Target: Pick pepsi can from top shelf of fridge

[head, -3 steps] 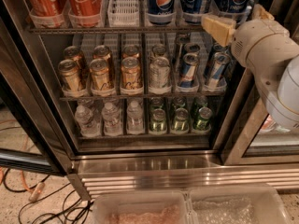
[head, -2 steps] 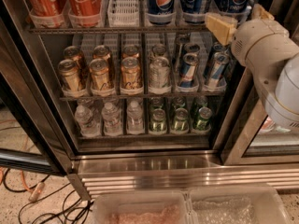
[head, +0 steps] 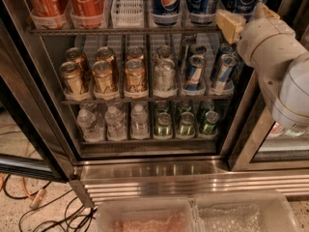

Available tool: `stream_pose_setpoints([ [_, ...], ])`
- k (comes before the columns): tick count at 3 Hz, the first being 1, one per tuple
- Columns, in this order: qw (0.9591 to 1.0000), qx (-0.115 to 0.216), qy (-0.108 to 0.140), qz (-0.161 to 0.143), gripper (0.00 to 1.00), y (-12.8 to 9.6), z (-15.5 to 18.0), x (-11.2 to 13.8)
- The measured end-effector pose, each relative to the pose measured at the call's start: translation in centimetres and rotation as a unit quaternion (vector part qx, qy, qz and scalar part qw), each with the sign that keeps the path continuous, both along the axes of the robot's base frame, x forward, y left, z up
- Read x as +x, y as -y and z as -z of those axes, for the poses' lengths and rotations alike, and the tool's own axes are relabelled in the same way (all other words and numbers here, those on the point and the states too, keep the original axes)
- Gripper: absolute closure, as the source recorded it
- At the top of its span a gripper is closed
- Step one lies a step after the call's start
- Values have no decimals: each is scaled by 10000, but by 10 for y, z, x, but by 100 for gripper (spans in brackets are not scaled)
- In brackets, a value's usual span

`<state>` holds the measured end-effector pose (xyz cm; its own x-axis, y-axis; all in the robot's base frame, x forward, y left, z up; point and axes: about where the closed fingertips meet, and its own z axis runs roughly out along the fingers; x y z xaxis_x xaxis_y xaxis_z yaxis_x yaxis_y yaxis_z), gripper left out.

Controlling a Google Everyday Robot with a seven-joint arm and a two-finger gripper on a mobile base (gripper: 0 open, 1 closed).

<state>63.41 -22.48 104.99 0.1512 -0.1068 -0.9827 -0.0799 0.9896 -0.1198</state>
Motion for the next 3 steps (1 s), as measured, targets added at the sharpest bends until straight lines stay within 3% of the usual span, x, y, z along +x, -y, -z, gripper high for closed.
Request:
stream_pose_setpoints([
  [2,9993,29,261,248,33,20,-16,12],
  [3,9994,57,258,215,34,20,-14,18],
])
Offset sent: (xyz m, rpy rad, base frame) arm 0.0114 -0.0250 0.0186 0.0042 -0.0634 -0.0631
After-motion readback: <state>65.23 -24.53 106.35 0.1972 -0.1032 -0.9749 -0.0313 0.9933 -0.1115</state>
